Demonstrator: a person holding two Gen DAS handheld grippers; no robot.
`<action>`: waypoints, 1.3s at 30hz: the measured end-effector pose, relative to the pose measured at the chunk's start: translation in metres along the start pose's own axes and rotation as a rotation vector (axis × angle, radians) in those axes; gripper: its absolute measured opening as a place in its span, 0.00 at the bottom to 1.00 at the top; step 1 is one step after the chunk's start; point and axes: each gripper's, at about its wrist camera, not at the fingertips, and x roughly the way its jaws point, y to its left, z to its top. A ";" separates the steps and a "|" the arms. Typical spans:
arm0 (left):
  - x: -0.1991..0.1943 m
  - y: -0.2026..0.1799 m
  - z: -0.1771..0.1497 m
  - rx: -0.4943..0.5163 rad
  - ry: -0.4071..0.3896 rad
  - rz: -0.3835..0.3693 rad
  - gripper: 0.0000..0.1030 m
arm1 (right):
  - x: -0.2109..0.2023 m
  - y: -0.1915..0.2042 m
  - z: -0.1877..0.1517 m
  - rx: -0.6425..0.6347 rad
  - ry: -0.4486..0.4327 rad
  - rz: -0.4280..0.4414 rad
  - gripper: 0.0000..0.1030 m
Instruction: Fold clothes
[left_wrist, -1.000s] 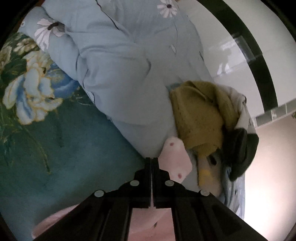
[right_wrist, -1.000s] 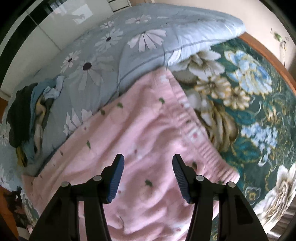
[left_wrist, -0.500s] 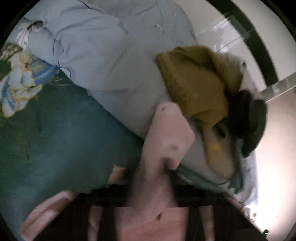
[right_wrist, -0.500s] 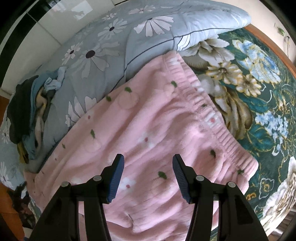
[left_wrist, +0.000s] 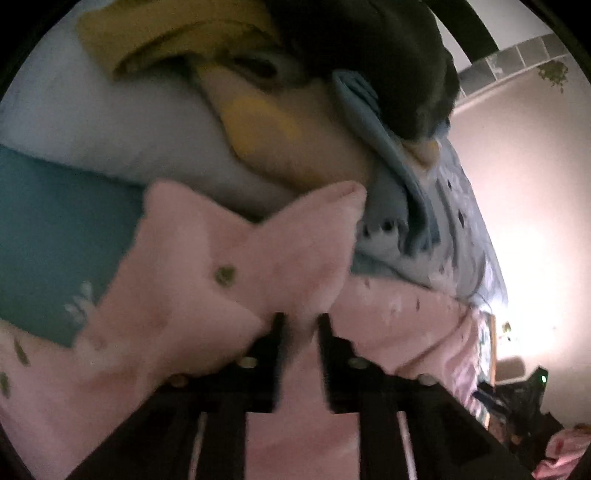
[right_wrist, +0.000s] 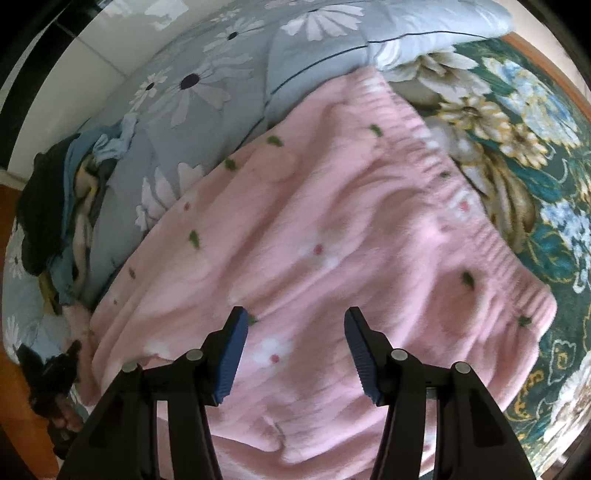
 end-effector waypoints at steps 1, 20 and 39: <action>-0.008 -0.001 -0.003 0.008 -0.008 -0.018 0.40 | 0.001 0.002 0.000 -0.008 0.001 0.002 0.54; -0.035 0.040 -0.006 -0.103 -0.098 -0.015 0.53 | 0.037 0.007 -0.007 0.040 0.062 0.015 0.54; -0.182 0.205 0.012 -0.412 -0.466 0.363 0.07 | 0.018 -0.032 -0.022 0.133 0.019 -0.031 0.54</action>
